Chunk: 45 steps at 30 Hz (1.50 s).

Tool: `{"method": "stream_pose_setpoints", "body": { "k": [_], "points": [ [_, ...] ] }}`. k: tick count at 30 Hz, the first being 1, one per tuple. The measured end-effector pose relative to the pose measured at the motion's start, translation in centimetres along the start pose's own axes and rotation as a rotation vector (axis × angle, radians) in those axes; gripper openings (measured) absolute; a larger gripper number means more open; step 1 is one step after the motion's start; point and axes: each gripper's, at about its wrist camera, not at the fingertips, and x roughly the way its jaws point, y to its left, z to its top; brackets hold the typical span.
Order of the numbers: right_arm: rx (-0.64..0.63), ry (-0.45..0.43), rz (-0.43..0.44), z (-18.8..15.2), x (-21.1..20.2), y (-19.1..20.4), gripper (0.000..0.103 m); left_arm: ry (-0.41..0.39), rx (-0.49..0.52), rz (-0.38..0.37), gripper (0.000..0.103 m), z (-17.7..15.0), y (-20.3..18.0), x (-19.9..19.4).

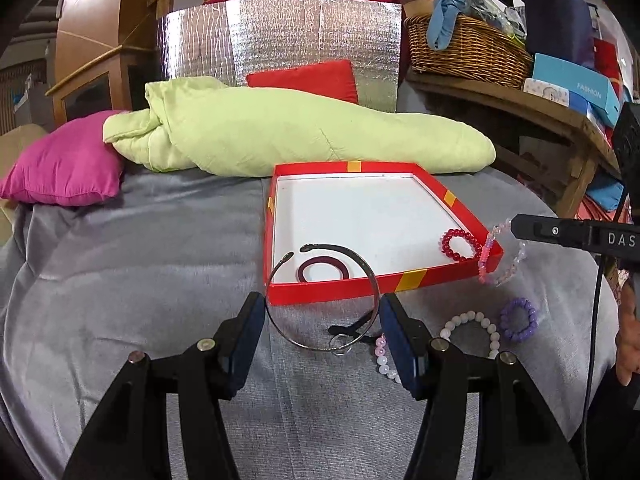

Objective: Organize jewelry
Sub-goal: 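Carry the silver bangle into the red box while the right tool carries the pink bracelet there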

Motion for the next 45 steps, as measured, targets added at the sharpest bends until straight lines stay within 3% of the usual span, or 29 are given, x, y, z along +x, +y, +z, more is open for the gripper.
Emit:
{"method": "stream_pose_setpoints", "body": {
  "k": [13, 23, 36, 45],
  "points": [
    [0.019, -0.027, 0.037, 0.6, 0.0, 0.8, 0.009, -0.015, -0.059, -0.016, 0.061, 0.6, 1.1, -0.4],
    [0.12, -0.071, 0.056, 1.9, -1.1, -1.9, 0.009, -0.027, -0.051, -0.036, 0.061, 2.3, 0.9, 0.2],
    [0.248, -0.046, 0.105, 5.6, 2.9, -5.2, 0.009, -0.002, -0.009, -0.067, 0.061, 8.0, -0.1, 7.1],
    [0.281, 0.01, 0.112, 7.9, 8.6, -6.5, 0.009, 0.065, 0.007, -0.079, 0.061, 8.3, 0.1, 11.5]
  ]
}}
